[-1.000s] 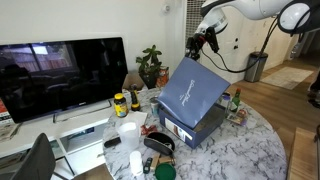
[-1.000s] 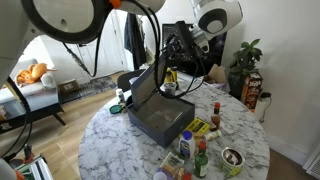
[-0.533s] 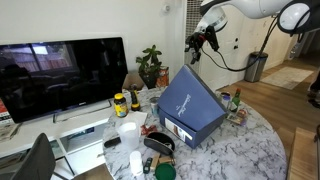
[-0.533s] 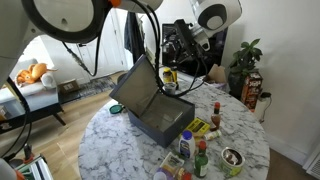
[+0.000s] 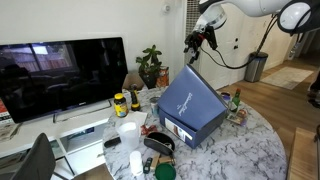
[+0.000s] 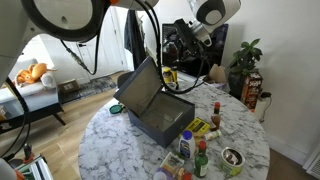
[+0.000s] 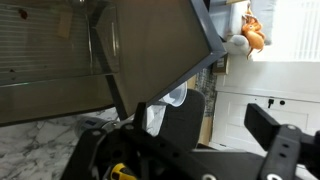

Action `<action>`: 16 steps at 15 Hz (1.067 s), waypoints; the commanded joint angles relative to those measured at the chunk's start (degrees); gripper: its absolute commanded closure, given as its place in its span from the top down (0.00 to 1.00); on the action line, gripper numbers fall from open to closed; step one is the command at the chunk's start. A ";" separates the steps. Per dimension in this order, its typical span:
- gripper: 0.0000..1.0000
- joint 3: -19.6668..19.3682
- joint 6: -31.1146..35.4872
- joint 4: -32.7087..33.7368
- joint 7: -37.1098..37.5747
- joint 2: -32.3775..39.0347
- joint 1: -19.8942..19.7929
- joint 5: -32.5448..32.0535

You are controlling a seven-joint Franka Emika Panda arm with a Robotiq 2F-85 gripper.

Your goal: Pick up the clear storage container and put it in the blue box, pick up the blub box lid and cover the blue box

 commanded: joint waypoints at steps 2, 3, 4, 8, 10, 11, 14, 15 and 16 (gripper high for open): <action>1.00 -1.00 1.29 -0.92 -1.85 -1.32 1.04 -2.45; 1.00 -1.88 2.84 -2.45 -3.66 -3.03 1.99 -4.59; 1.00 -2.60 4.26 -3.86 -5.90 -4.62 2.76 -6.85; 1.00 -4.95 12.44 -12.30 -12.26 -12.69 5.84 -13.85; 1.00 -5.75 18.20 -17.16 -13.98 -16.49 7.40 -15.91; 1.00 -6.14 21.62 -19.46 -14.12 -17.84 8.14 -16.25; 1.00 -6.42 32.92 -27.03 -13.42 -20.85 10.16 -14.85; 1.00 -6.06 35.54 -29.78 -13.18 -21.81 10.61 -14.04; 1.00 -1.06 38.70 -32.42 -12.20 -23.03 7.45 -15.96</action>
